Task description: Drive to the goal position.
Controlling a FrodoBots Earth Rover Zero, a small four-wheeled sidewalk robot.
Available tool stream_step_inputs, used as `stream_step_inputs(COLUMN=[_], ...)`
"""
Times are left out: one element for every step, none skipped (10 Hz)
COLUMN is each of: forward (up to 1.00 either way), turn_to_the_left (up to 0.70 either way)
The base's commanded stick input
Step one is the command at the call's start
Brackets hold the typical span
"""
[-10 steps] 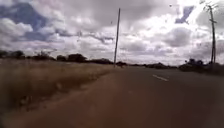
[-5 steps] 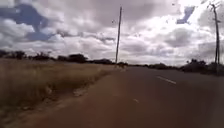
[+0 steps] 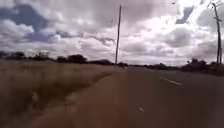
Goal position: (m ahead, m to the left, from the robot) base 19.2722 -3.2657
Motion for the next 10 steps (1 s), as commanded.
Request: stream_step_inputs(forward=[0.85,0.85,0.85,0.85,0.85,0.85,0.85,0.85,0.85,0.85], turn_to_the_left=[0.00,-0.03,-0.07,-0.34,-0.34,-0.34,-0.34,-0.34,-0.34,-0.34])
